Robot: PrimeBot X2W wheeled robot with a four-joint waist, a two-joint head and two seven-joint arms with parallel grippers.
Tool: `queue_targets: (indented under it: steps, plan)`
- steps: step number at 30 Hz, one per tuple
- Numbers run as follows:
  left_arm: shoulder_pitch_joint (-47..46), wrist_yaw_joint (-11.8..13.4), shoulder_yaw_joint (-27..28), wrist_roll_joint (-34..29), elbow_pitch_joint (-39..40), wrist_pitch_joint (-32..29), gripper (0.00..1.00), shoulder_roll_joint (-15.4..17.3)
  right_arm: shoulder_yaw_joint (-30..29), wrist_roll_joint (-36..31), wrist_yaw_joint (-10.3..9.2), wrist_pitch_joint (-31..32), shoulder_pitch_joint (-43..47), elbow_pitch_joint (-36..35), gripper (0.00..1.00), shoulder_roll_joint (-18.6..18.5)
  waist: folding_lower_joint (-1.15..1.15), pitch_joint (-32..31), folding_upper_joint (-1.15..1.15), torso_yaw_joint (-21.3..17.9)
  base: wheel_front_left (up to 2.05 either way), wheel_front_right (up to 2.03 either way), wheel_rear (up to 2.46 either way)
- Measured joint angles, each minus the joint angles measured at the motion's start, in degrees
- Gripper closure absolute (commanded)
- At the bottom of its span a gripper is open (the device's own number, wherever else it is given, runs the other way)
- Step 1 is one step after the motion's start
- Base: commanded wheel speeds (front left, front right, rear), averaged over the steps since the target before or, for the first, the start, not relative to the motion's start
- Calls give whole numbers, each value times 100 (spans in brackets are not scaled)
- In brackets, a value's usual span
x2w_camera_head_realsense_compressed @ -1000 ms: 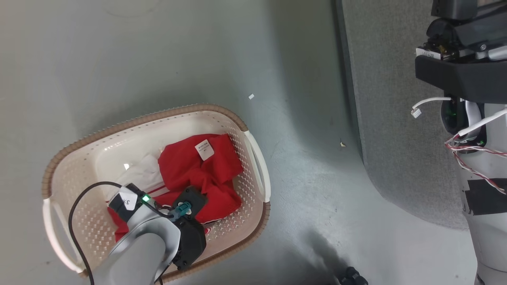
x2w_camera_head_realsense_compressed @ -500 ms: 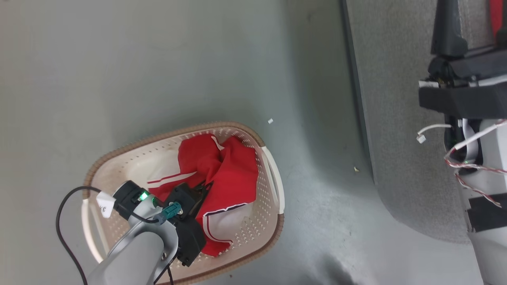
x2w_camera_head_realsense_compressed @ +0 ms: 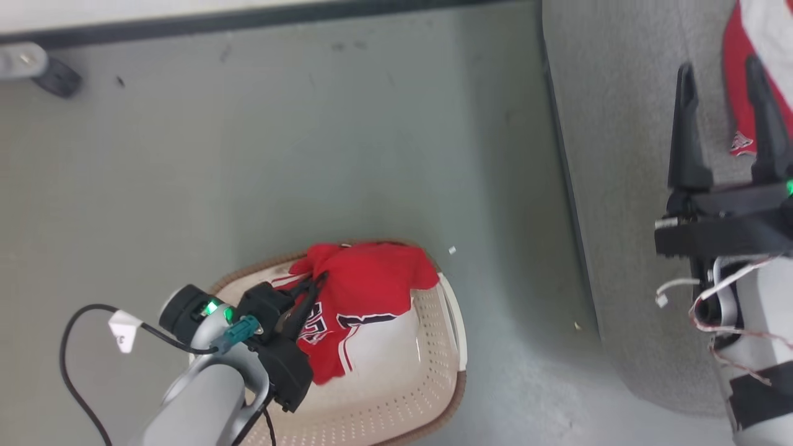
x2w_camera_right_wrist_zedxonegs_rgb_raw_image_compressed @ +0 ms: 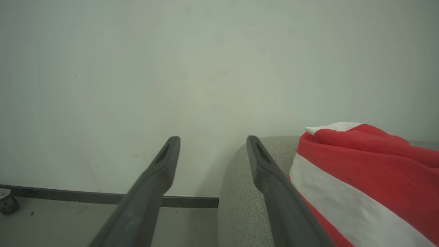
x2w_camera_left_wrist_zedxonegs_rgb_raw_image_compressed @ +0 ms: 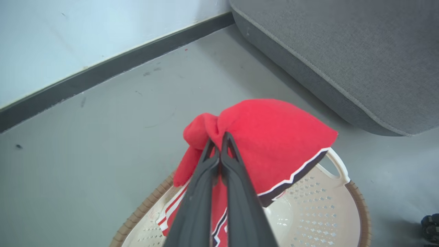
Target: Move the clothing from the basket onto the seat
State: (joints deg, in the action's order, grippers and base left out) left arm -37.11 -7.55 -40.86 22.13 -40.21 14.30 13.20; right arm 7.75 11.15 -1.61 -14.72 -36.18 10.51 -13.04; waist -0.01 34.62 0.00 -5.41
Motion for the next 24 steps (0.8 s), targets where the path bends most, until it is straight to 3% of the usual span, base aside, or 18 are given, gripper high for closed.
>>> queue_targets:
  steps: [13, 24]
  plan:
    - [261, -1, 472, 300, 948, 1, 100, 330, -31, 53, -38, 0, 938, 307, 0, 120, 0, -1100, 0, 288, 0, 0, 0]
    - [480, 0, 623, 337, 1430, 2, 100, 488, 73, 96, 62, 1, 1485, 567, 0, 230, 0, -2053, -1, 422, 0, 0, 0]
